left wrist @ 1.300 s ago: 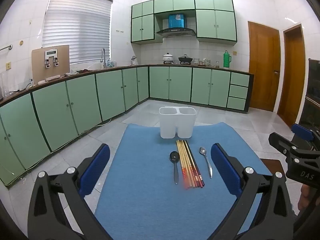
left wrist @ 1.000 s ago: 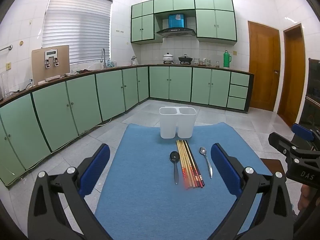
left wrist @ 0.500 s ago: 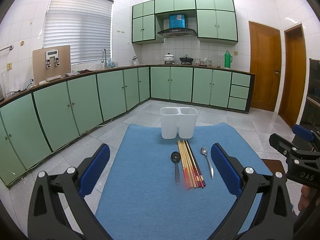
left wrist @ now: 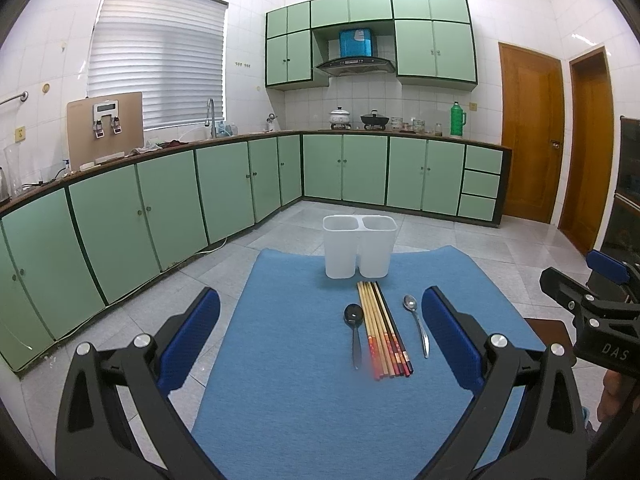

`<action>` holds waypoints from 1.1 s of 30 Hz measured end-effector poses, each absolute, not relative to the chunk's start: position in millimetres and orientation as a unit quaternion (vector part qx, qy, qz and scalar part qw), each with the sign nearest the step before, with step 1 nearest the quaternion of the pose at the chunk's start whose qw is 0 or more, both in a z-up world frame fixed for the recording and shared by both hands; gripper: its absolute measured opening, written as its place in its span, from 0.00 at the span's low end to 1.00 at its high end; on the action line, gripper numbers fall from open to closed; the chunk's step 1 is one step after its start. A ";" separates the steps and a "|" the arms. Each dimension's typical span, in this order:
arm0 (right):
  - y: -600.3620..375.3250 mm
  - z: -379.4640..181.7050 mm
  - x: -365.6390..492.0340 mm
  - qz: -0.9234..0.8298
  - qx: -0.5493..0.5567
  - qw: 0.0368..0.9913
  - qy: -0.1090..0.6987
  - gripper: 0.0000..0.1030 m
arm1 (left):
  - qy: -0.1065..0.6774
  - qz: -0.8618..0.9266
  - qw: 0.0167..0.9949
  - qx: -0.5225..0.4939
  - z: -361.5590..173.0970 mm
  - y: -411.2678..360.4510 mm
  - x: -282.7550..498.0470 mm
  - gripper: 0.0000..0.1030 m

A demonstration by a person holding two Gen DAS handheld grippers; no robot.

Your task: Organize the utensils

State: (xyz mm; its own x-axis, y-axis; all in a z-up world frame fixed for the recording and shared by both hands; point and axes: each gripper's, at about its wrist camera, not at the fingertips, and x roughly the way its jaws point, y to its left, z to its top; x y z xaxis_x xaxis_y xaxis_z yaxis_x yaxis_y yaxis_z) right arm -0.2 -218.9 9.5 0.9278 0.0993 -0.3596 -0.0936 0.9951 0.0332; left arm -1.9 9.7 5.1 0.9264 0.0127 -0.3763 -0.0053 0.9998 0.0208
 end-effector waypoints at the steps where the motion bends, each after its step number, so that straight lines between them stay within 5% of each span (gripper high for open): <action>1: -217.8 9.6 -0.1 0.049 0.008 0.982 0.184 0.94 | 0.191 0.004 0.981 0.010 4.8 9.4 -2.0 0.95; 33: -225.8 -0.5 2.6 0.049 0.010 0.981 0.189 0.94 | 0.193 0.006 0.981 0.011 2.3 11.0 -1.5 0.95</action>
State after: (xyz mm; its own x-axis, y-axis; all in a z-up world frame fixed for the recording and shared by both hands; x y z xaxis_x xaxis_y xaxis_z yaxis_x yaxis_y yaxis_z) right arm 2.6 -225.8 -0.5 0.9237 0.0990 -0.3700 -0.0915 0.9951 0.0379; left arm -1.5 11.0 2.3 0.9254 0.0160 -0.3786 -0.0078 0.9997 0.0231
